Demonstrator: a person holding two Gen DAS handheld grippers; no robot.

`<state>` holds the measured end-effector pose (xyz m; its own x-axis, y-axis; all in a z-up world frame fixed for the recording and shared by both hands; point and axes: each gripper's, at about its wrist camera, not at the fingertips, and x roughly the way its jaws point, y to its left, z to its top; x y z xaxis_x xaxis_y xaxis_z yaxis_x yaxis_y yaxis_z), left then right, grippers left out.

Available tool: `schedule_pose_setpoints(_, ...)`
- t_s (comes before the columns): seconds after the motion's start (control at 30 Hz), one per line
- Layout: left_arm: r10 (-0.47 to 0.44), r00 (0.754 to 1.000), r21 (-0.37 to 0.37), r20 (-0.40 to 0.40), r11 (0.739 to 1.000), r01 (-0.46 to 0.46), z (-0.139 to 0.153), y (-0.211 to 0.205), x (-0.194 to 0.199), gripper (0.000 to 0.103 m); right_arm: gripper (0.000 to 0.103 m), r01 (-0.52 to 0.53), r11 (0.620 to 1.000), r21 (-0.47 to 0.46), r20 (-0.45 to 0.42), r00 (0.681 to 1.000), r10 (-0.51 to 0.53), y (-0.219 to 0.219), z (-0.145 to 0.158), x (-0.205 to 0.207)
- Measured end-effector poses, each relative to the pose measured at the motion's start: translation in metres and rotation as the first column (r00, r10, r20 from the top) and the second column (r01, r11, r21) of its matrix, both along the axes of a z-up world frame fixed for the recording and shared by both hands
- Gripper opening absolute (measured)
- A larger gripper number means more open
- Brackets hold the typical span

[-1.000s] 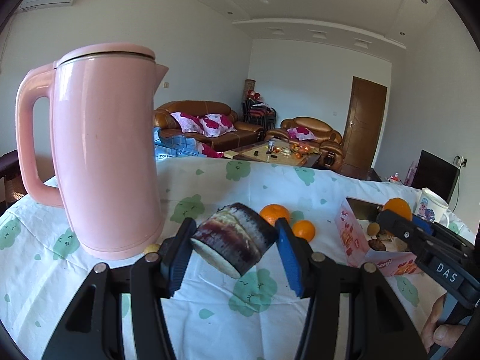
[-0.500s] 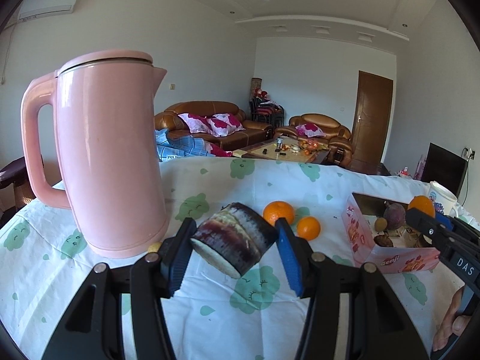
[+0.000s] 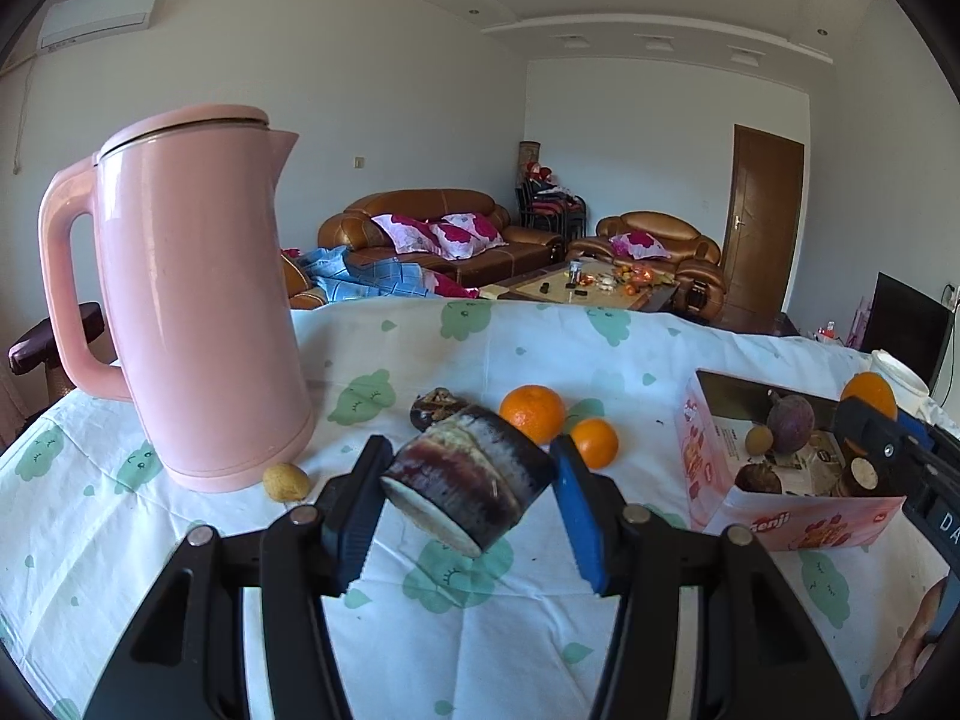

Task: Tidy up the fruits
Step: 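Carry the eggplant piece and the orange over the pink tin with both tools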

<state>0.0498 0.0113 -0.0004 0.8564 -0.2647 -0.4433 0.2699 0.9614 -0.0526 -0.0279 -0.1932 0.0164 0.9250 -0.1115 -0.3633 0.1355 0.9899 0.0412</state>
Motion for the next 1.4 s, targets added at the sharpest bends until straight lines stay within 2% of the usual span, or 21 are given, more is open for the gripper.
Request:
schedule_pose_setpoints(0.37, -0.041, 0.999, 0.011, 0.017, 0.999, 0.041, 0.006, -0.040, -0.014, 0.056, 0.037, 0.040, 0.999, 0.019, 0.026, 0.999, -0.041, -0.030, 0.006, -0.008)
schedule_pose_setpoints(0.9, -0.173, 0.984, 0.023, 0.040, 0.985, 0.172, 0.017, -0.112, -0.024, 0.056, 0.037, 0.219, 0.975, 0.039, 0.048, 0.974, -0.221, -0.113, 0.013, -0.025)
schedule_pose_setpoints(1.13, -0.227, 0.973, 0.024, 0.032, 0.974, 0.226, 0.017, -0.154, -0.021, 0.056, 0.037, 0.265, 0.963, 0.042, 0.029, 0.963, -0.266, -0.141, 0.010, -0.024)
schedule_pose_setpoints(1.4, -0.244, 0.969, 0.033, -0.029, 0.969, 0.245, 0.007, -0.203, -0.008, 0.056, 0.037, 0.240, 0.970, 0.035, -0.051, 0.970, -0.238, -0.150, -0.004, -0.001)
